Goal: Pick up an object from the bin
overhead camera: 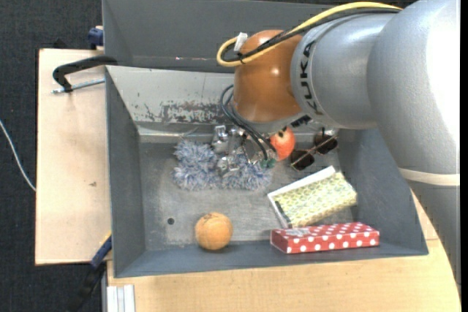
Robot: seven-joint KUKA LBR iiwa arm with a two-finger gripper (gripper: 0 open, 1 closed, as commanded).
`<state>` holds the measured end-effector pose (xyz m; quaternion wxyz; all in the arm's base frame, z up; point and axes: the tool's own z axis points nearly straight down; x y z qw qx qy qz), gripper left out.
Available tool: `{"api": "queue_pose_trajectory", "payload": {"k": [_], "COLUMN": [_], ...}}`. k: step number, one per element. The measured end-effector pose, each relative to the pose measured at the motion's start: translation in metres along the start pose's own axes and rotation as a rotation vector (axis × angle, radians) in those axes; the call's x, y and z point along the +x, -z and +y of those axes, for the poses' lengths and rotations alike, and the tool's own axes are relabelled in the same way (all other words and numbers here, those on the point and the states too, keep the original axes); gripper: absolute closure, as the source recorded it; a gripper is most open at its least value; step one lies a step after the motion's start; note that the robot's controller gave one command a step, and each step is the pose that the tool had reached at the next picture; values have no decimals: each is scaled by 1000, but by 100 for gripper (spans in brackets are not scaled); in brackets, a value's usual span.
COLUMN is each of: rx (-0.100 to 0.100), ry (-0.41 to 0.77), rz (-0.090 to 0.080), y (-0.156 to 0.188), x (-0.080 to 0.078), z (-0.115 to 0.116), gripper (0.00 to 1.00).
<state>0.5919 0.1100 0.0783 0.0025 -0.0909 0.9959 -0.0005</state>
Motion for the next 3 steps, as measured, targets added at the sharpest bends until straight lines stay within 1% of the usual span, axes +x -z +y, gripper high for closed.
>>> {"api": "queue_pose_trajectory", "payload": {"k": [1, 2, 3], "rx": [-3, -3, -3], "ry": [2, 2, 180], "rz": [0, 0, -3], "y": [114, 114, 214], "x": [13, 13, 21], "z": [30, 30, 14], "gripper": [100, 100, 100]}}
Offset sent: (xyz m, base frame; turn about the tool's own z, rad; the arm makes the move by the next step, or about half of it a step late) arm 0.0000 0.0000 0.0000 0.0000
